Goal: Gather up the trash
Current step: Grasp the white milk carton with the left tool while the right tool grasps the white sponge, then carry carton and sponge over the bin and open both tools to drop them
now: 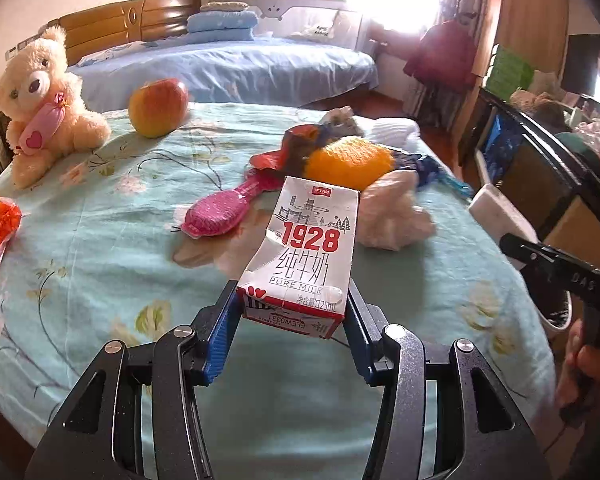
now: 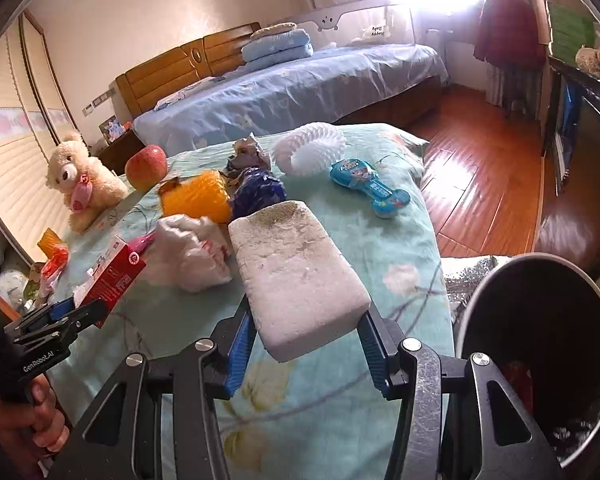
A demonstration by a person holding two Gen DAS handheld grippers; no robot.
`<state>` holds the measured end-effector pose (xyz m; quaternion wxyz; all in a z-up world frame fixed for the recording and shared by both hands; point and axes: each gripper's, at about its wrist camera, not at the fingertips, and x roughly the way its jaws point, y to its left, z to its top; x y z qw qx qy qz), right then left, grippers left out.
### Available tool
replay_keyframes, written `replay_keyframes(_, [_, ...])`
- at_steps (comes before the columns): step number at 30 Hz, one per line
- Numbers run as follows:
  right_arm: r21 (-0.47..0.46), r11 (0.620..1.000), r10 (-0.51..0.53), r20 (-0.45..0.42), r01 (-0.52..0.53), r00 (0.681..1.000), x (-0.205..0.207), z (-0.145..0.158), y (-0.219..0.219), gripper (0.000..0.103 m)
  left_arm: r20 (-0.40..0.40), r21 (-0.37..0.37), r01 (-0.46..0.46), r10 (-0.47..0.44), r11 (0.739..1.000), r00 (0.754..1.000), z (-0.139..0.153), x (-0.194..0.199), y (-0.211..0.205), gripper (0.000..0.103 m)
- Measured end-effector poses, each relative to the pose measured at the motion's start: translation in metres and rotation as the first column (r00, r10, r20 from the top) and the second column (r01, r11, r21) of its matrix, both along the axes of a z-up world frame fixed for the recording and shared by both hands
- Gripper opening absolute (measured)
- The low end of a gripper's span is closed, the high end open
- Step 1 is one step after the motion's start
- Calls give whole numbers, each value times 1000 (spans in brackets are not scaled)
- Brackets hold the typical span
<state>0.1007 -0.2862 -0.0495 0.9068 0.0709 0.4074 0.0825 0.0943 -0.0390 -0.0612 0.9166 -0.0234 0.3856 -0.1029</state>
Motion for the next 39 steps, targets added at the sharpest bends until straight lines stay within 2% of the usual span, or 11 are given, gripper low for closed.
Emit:
replay_keyframes(11, [20,998,-63,18,62,998,-36,5,-22,50,20,-12,136,-135,991,991,10,-35,-46,49])
replay_keyframes(23, [18,984,-178,21,178,984,-69,8,-71,50,10,11,312,-312,950,950,9,-45,-126,49])
replay_keyframes(39, [28,953,-301,0,301,954,-86,1,-126,50,-15,43,446,-446,894,895,4,-40,-197,49])
